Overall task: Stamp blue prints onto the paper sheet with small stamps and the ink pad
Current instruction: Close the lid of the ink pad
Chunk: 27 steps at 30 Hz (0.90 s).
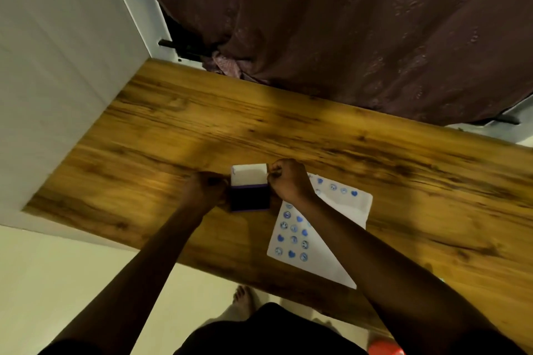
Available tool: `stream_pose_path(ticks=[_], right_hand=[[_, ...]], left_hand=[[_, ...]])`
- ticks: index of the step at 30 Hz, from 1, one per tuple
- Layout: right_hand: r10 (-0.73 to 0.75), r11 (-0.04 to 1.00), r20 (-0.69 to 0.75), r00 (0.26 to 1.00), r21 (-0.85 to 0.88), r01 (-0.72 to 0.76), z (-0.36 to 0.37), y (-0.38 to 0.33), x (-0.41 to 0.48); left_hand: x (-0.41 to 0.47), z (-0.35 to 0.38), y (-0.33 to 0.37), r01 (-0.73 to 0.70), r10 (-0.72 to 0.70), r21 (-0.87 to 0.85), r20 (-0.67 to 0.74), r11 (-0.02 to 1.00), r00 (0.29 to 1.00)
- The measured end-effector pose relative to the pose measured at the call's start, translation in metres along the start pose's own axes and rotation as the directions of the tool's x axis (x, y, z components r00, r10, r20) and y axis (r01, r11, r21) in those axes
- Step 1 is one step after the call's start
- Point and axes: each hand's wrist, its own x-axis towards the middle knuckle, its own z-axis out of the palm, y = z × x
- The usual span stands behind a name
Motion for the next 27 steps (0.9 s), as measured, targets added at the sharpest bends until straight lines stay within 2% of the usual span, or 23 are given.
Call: stream_pose_path(ticks=[4,9,14,21,27], right_hand=[[0.030,1.000,0.016,0.999,0.010,-0.030,0.006,-0.001,0.002],[0.058,0.998,0.036,0.998,0.018,-0.059,0.006,-0.002,0.002],[0.089,0.994,0.055,0.994,0.065,-0.093,0.006,-0.002,-0.003],[0.084,0.980,0.067,0.994,0.174,-0.095,0.000,0.000,-0.016],[0.083,0.962,0.048,0.995,0.258,-0.093,0.000,0.008,-0.026]], left_hand=[[0.004,0.002,0.000,0.002,-0.003,0.026,0.067,1.000,0.998],[0.004,0.004,-0.006,-0.040,0.039,0.010,0.061,0.999,0.997],[0.001,0.003,-0.010,-0.104,0.100,0.077,0.059,0.992,0.993],[-0.015,0.003,-0.007,-0.111,0.111,0.000,0.050,0.994,0.993],[-0.029,0.009,-0.013,-0.182,0.178,-0.081,-0.057,0.980,0.982]])
